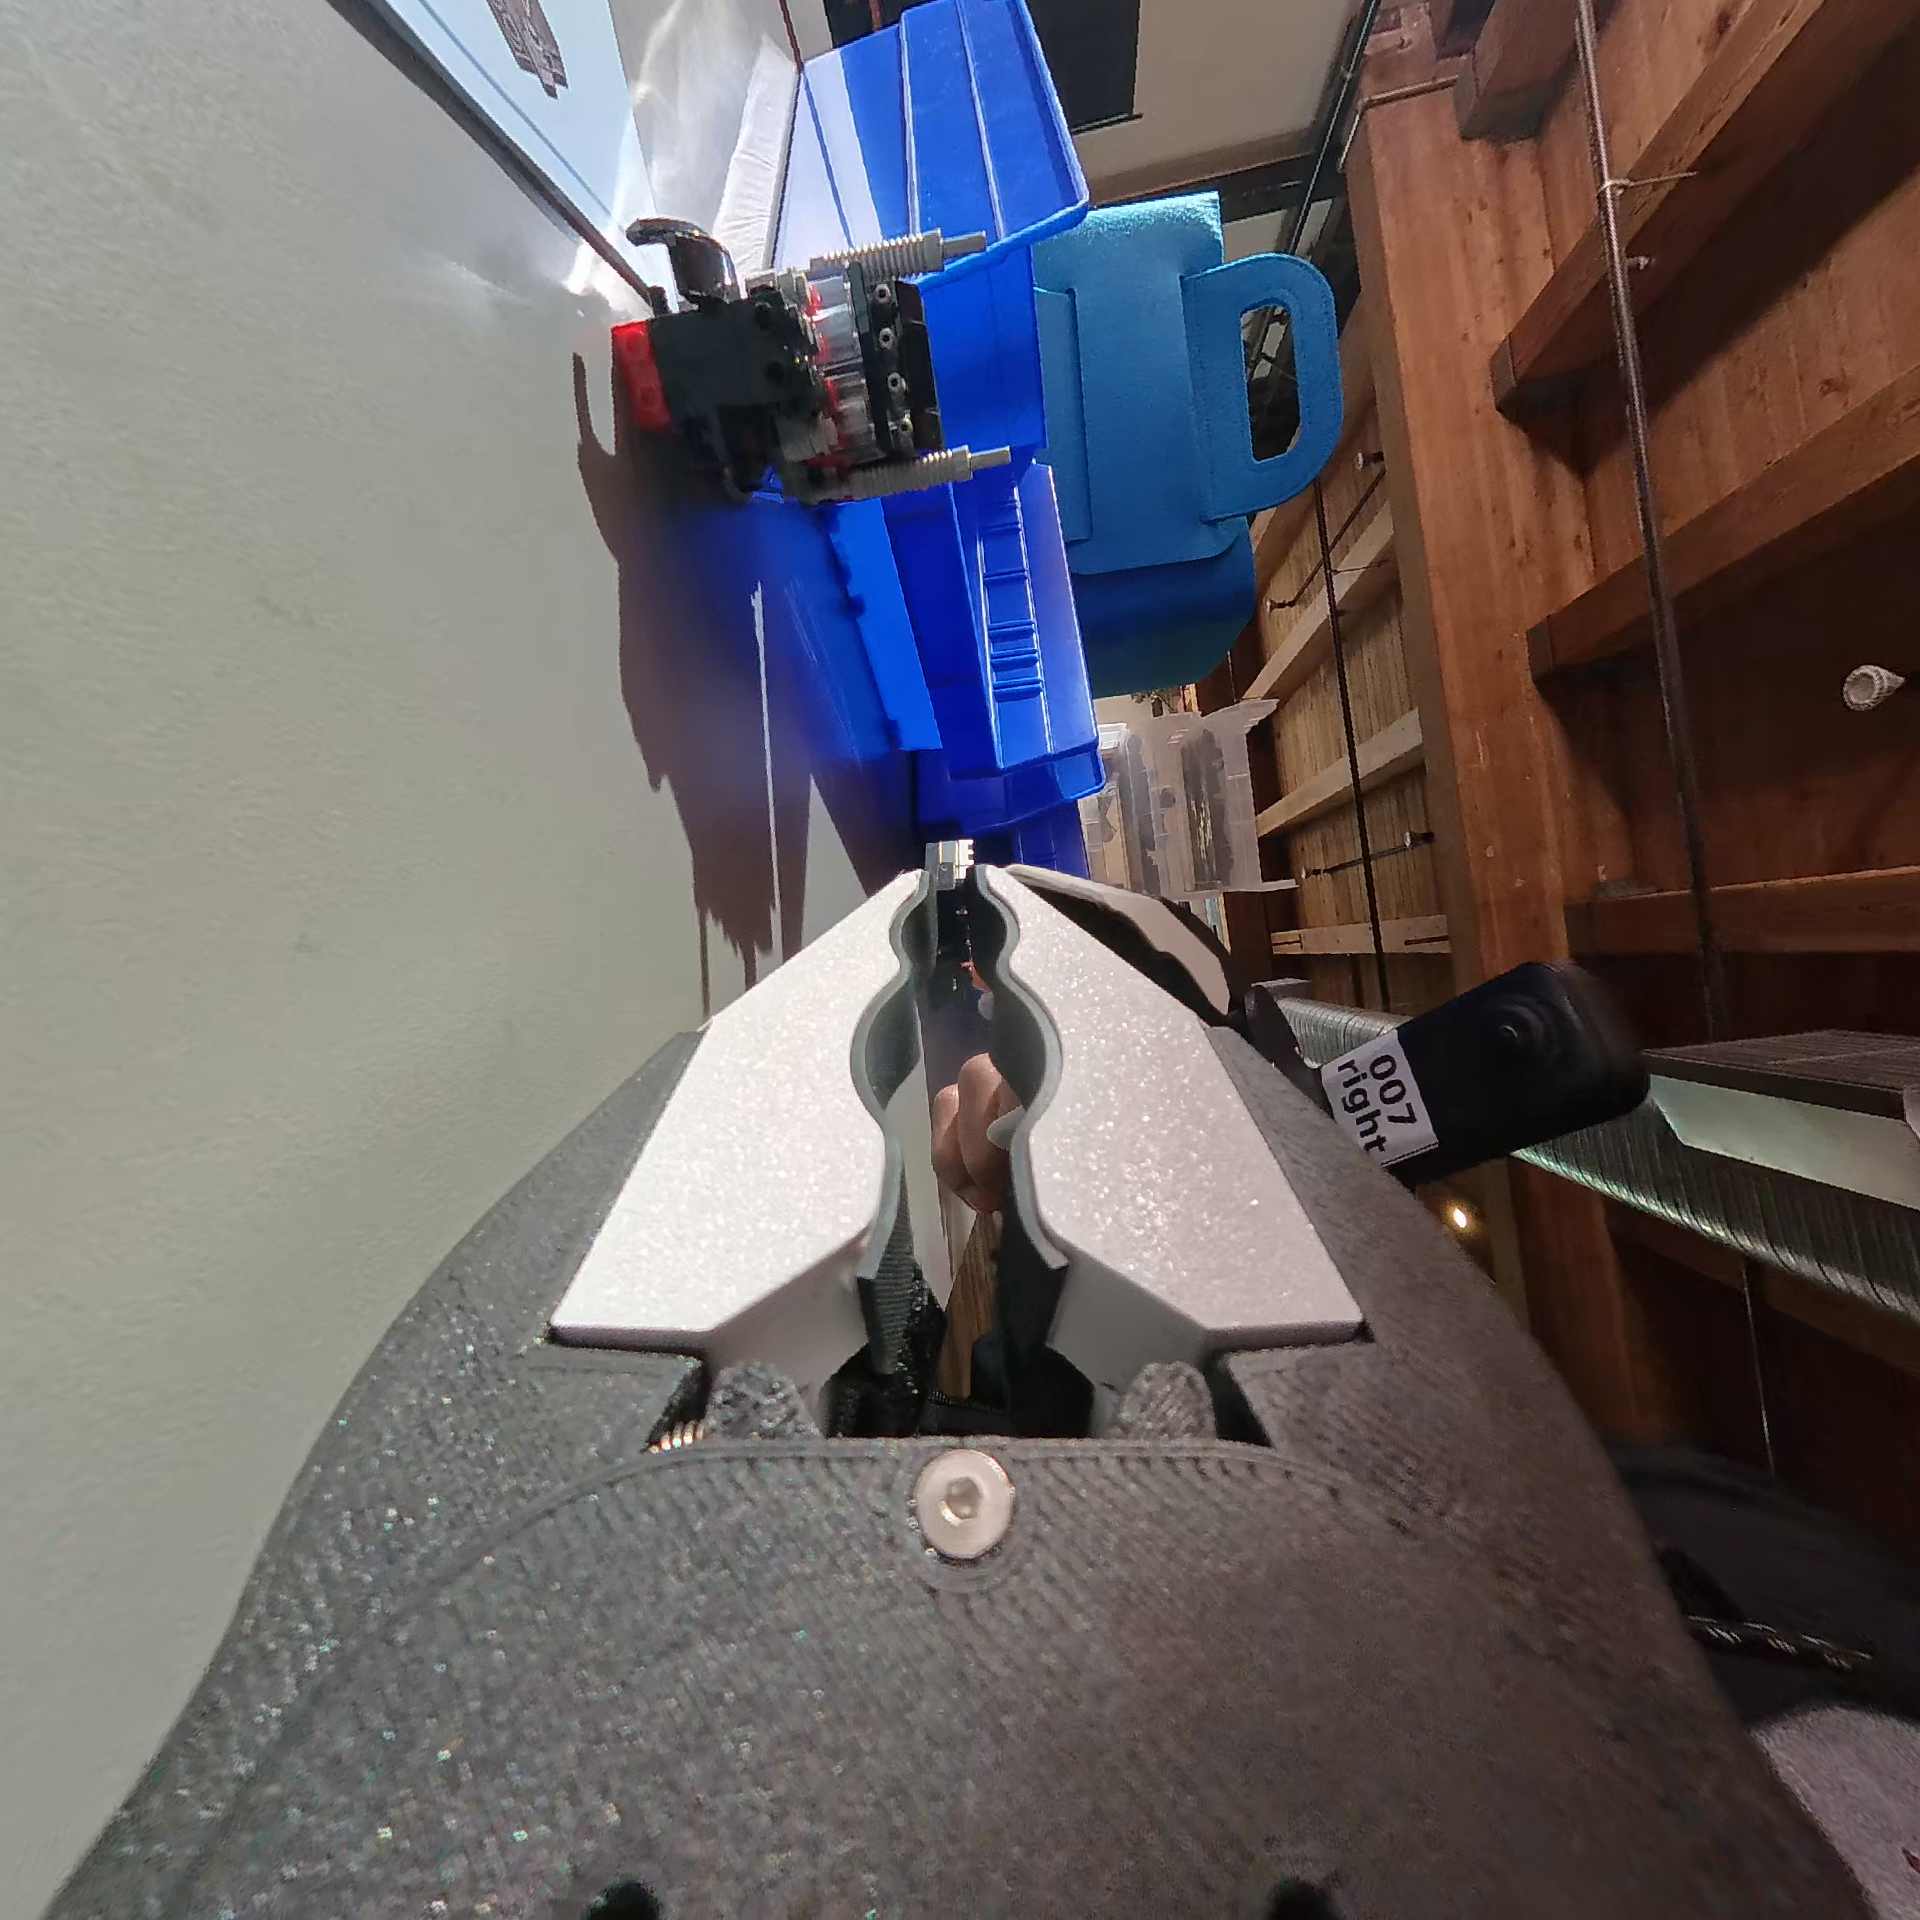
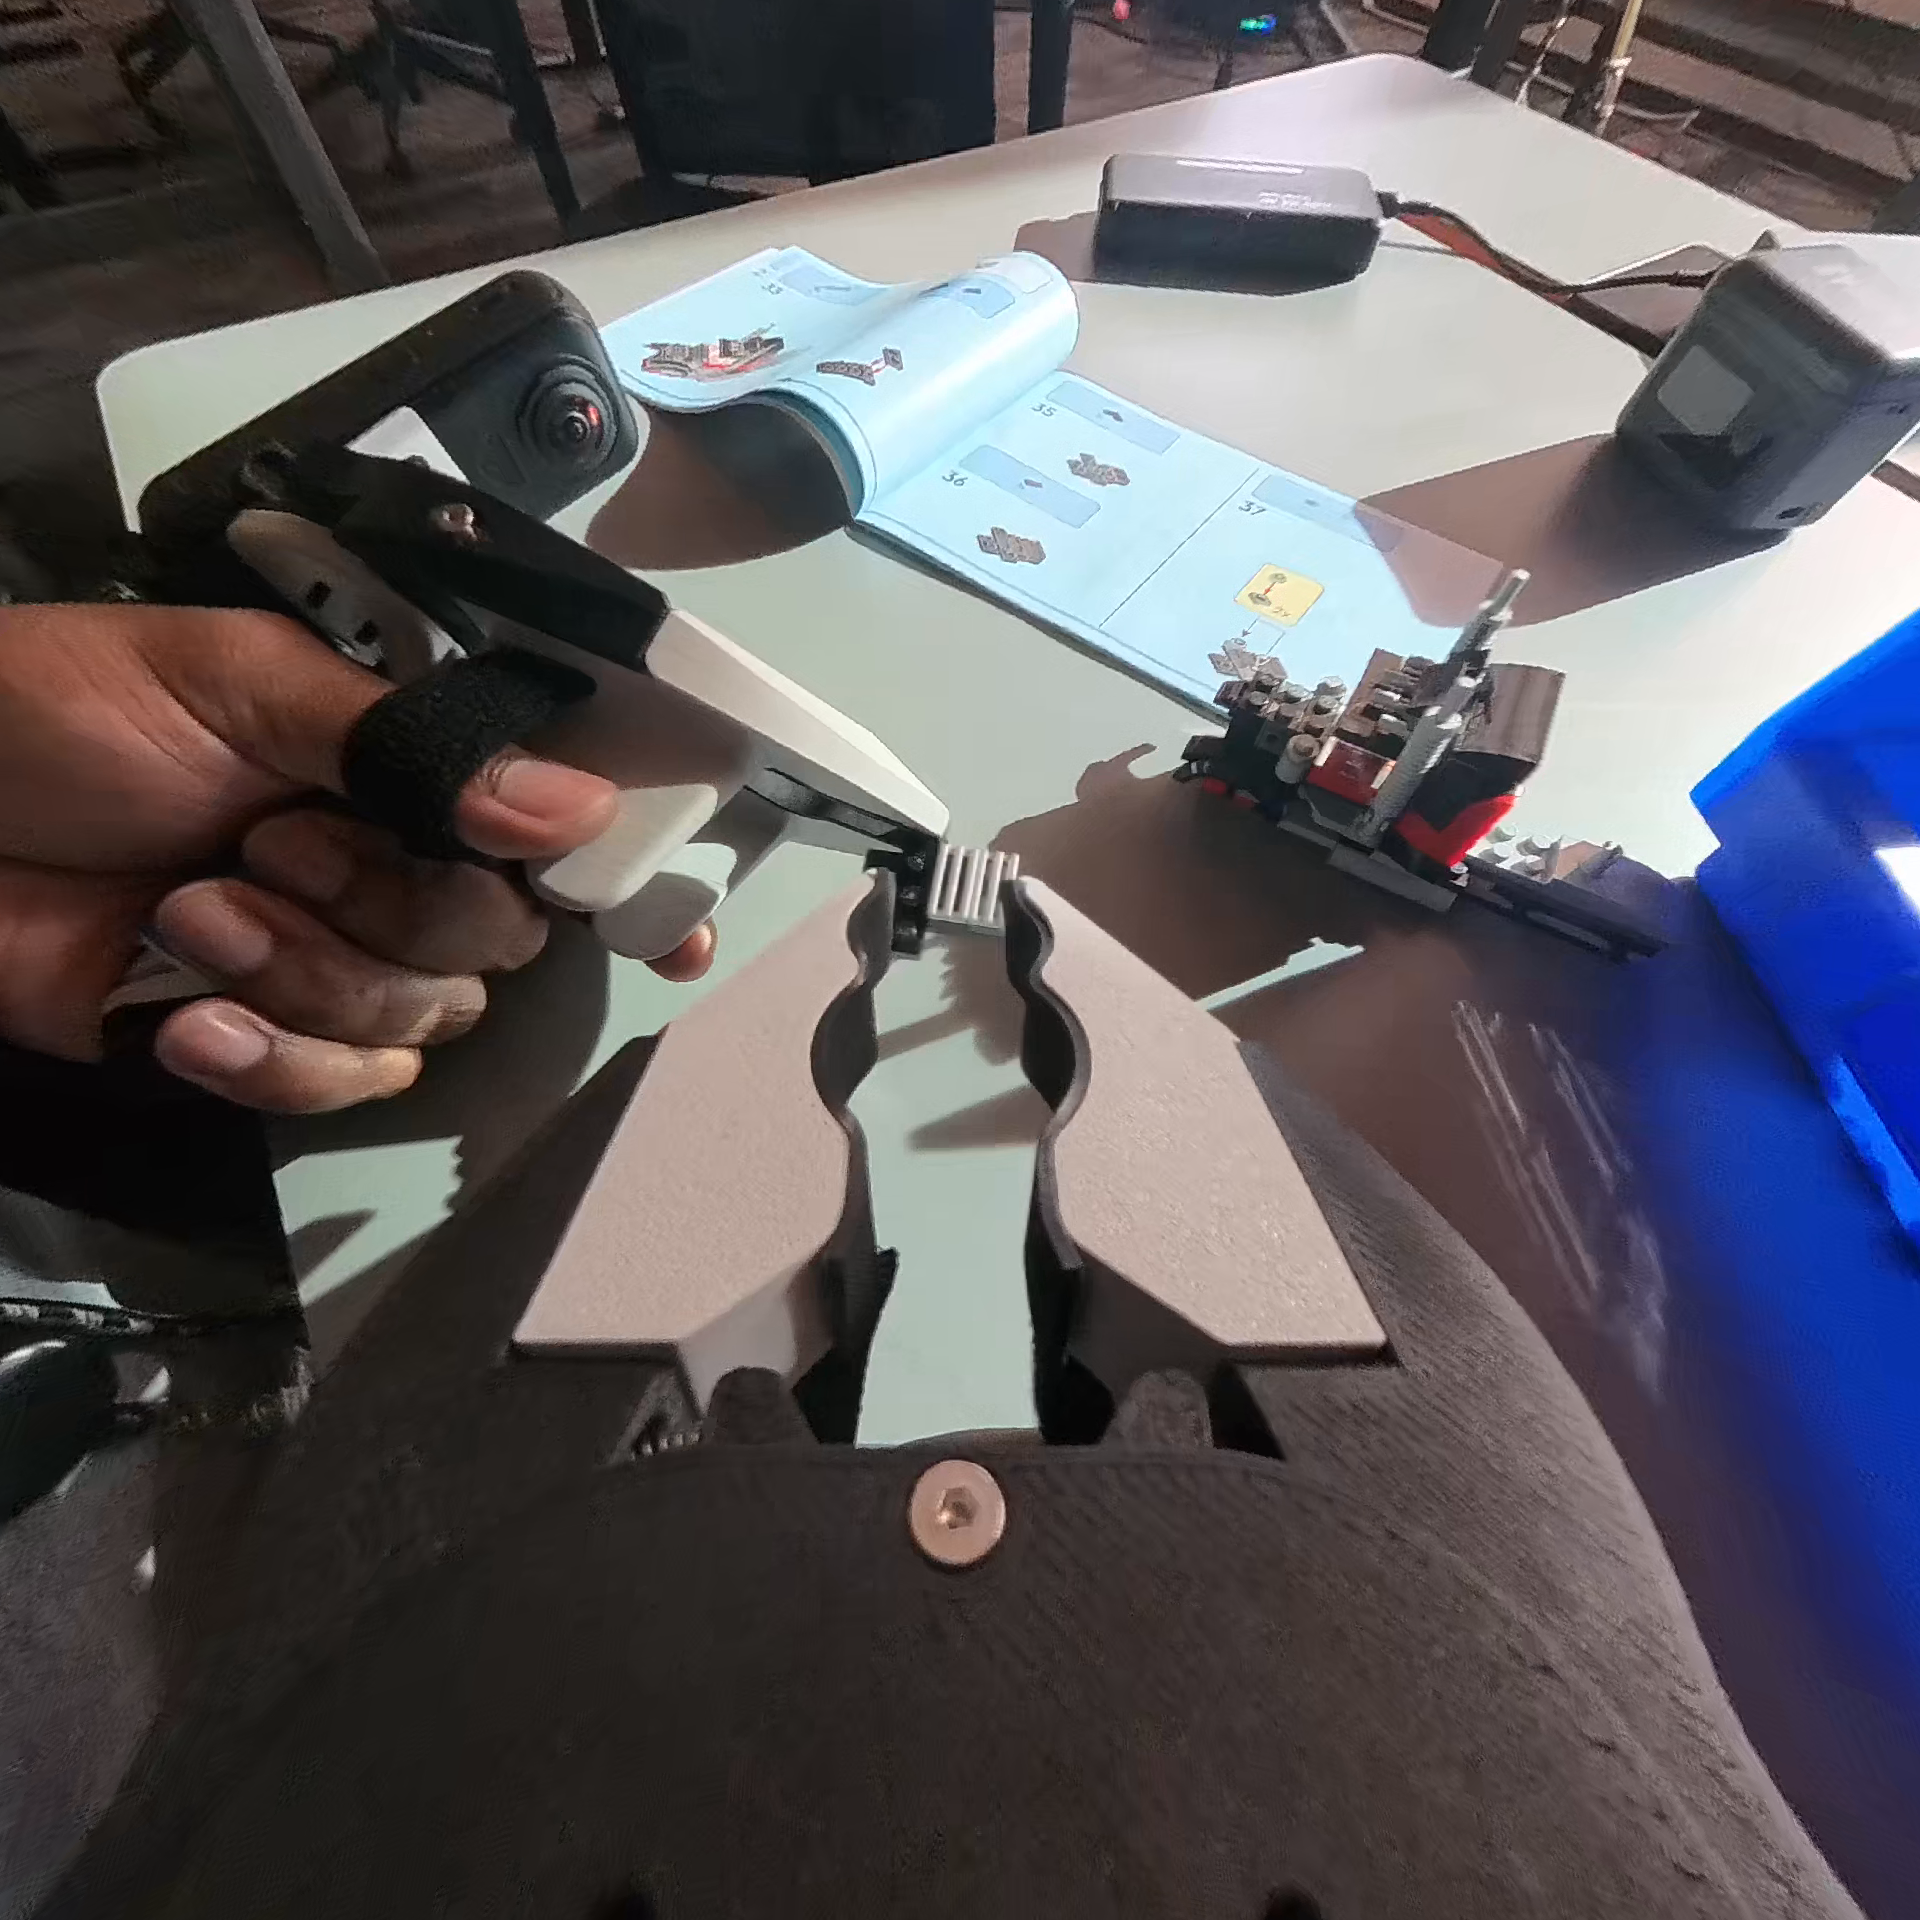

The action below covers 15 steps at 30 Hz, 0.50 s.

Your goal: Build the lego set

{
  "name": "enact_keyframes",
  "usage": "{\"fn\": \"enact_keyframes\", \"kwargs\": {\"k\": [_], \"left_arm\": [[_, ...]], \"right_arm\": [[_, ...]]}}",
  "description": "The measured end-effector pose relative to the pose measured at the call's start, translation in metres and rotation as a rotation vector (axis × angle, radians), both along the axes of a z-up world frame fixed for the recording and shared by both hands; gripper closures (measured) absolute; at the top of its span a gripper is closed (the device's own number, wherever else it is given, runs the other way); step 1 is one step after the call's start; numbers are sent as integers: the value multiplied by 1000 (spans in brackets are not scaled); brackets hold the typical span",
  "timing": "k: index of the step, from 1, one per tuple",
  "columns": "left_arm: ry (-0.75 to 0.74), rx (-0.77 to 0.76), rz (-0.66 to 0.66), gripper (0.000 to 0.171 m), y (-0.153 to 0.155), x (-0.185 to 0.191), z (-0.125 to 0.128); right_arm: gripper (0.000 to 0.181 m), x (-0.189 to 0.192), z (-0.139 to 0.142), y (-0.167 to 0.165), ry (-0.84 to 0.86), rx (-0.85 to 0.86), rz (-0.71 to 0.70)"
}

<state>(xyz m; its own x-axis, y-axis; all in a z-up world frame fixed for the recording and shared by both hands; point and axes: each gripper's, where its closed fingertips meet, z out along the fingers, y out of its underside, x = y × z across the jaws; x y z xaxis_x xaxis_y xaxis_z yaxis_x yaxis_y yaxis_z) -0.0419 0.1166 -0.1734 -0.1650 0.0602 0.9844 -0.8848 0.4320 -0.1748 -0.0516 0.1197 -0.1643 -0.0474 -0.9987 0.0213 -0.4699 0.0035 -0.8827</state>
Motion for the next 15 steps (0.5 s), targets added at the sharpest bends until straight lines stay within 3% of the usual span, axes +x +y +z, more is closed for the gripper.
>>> {"fn": "enact_keyframes", "kwargs": {"k": [9, 15], "left_arm": [[21, 4, 18, 166, -1, 3, 0], [26, 8, 43, 166, -1, 7, -1]], "right_arm": [[139, -6, -7, -4, -41, 120, 21], [126, 5, -13, -2, -24, 46, 11]]}}
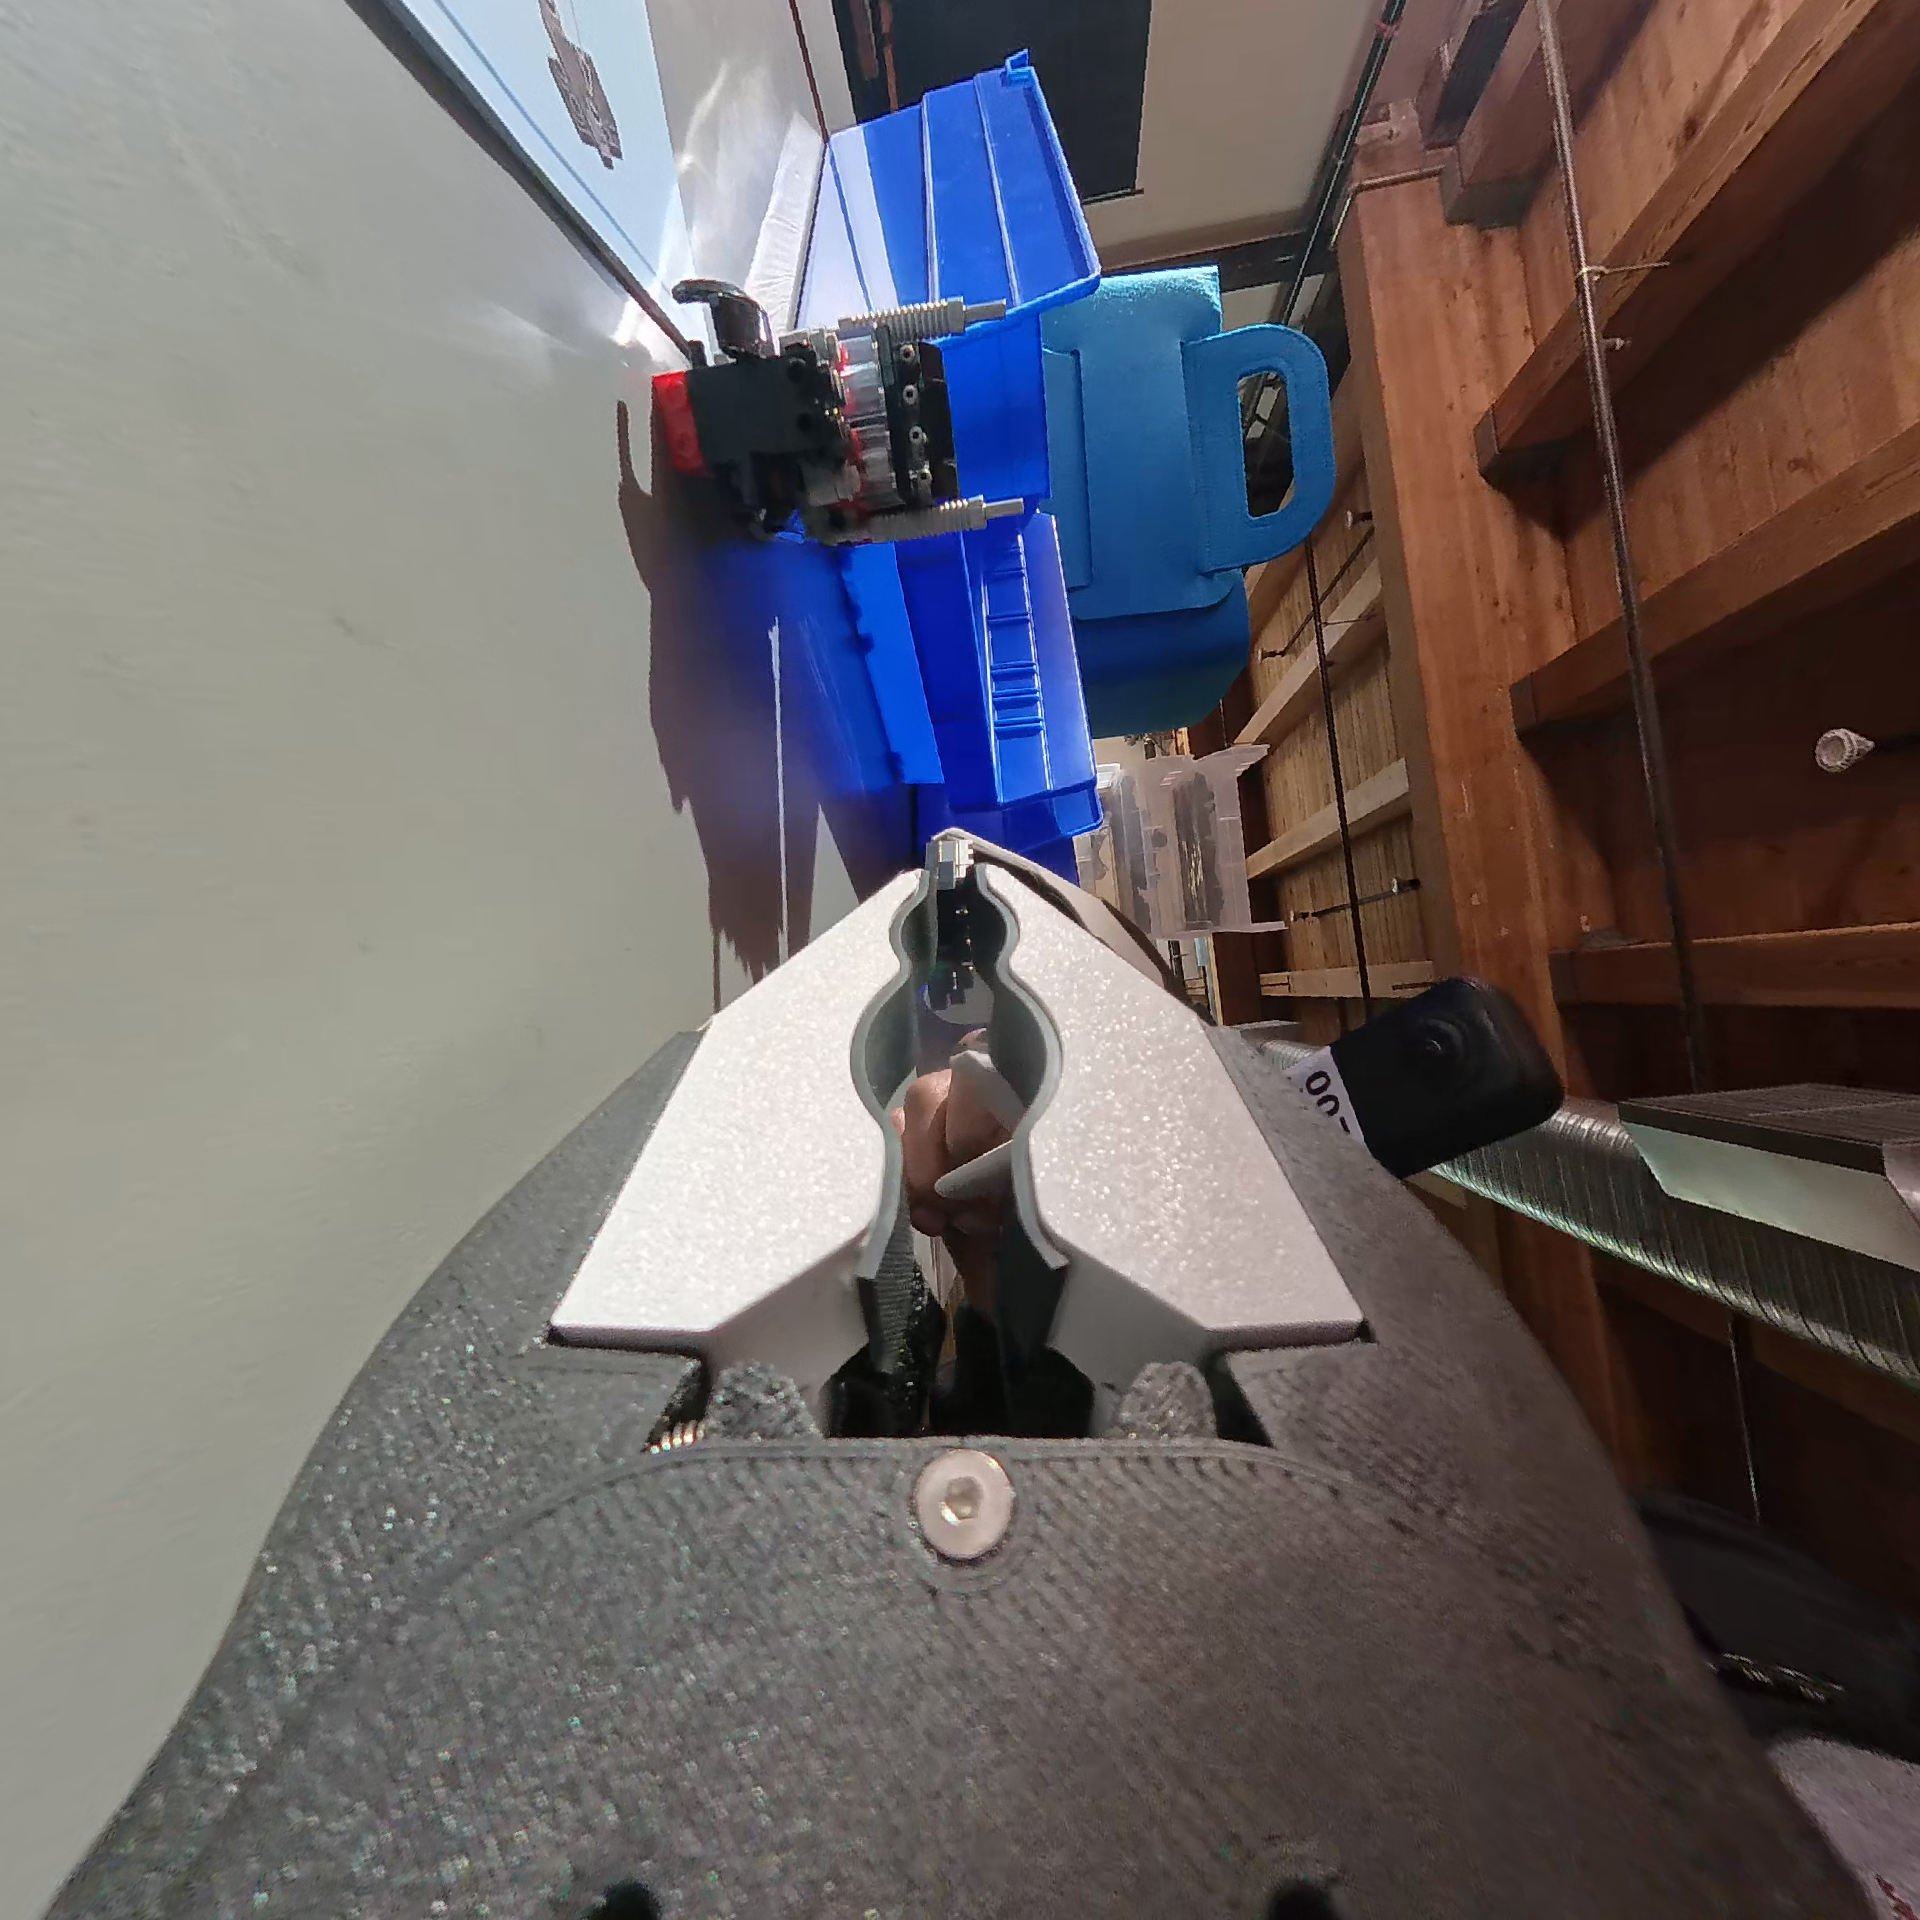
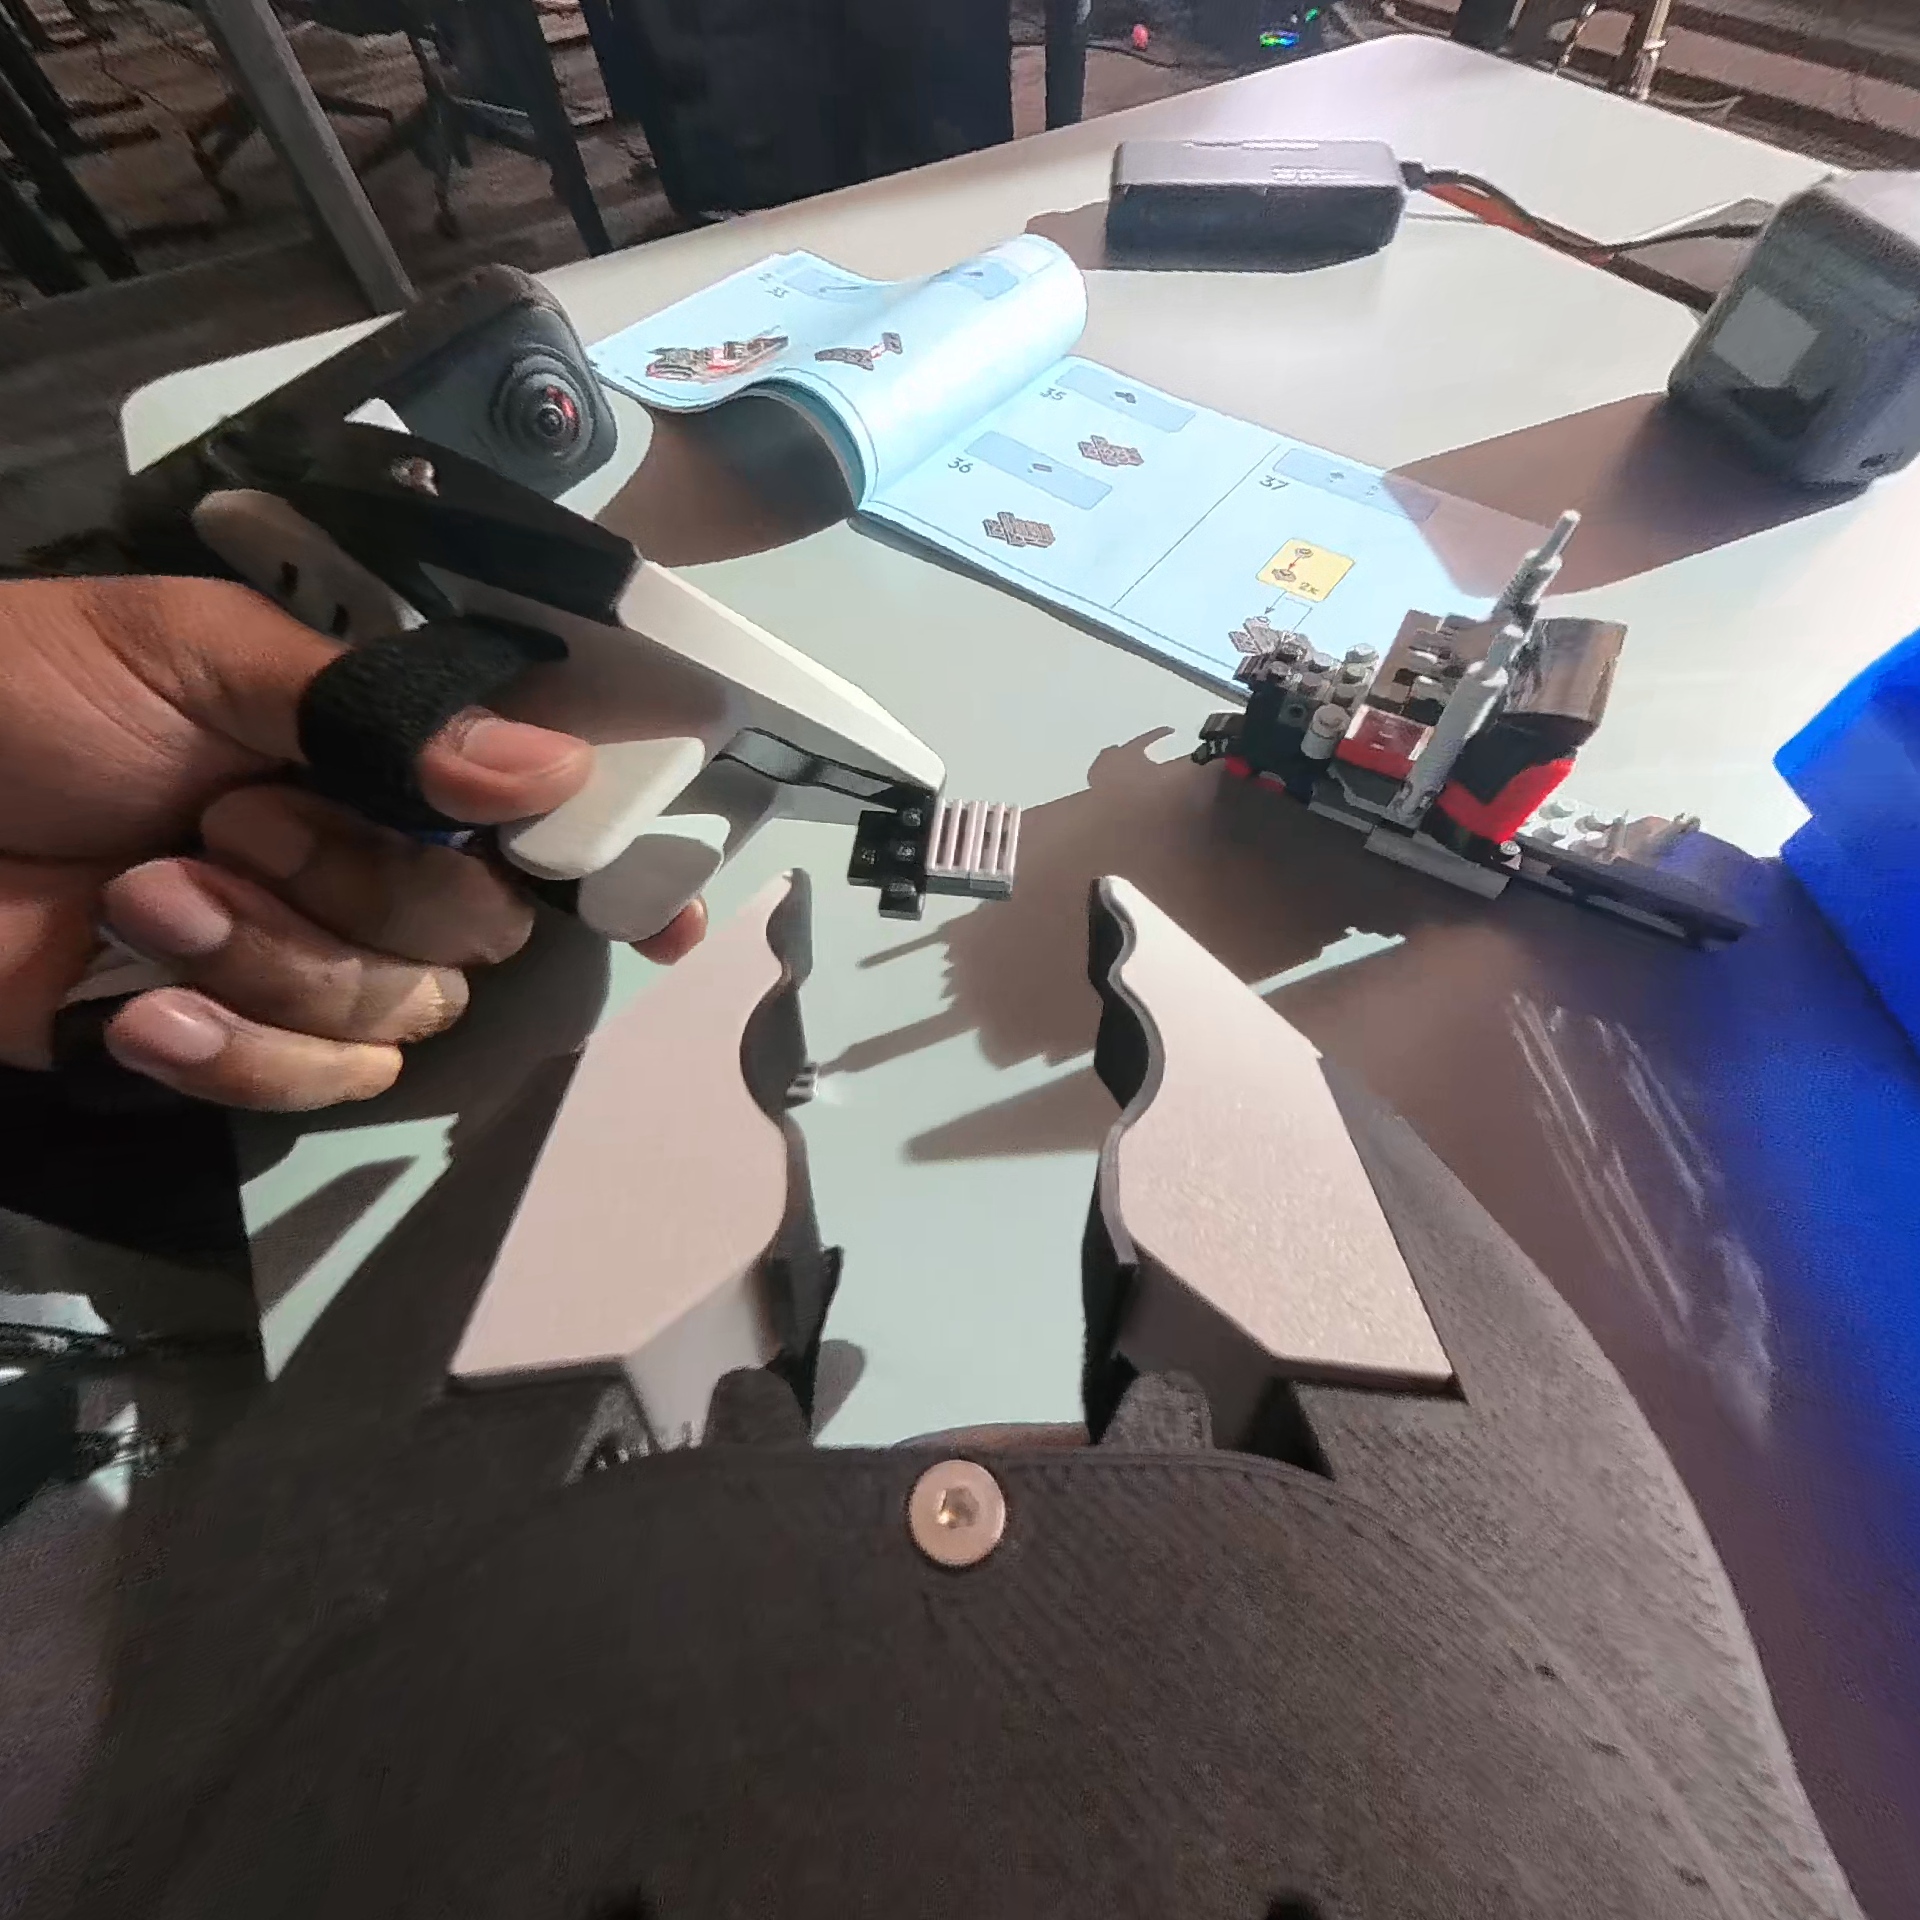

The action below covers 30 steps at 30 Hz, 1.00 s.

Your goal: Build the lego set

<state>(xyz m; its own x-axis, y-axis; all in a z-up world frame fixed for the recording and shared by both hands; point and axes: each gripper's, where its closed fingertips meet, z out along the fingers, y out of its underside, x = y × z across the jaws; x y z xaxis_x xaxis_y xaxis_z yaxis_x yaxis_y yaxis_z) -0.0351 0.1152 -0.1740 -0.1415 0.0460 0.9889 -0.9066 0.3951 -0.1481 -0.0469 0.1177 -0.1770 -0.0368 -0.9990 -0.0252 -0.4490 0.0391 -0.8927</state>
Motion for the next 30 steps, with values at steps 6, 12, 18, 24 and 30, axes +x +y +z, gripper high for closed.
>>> {"fn": "enact_keyframes", "kwargs": {"k": [6, 12, 18, 24, 30], "left_arm": [[18, -14, -1, 166, 1, -1, 2], [102, -84, -69, 160, 7, -5, 14], [54, -113, -157, 159, 12, -11, 18], [41, -121, -216, 160, 15, -15, 20], [63, -119, -225, 160, 15, -15, 20]], "right_arm": [[142, 8, -3, 2, 23, -72, 37], [147, 5, 5, 2, -27, -48, 140], [146, 0, 14, 3, -67, 15, 245], [146, -1, 20, 6, -96, 12, 304], [147, 0, 23, 4, -139, 52, 310]]}}
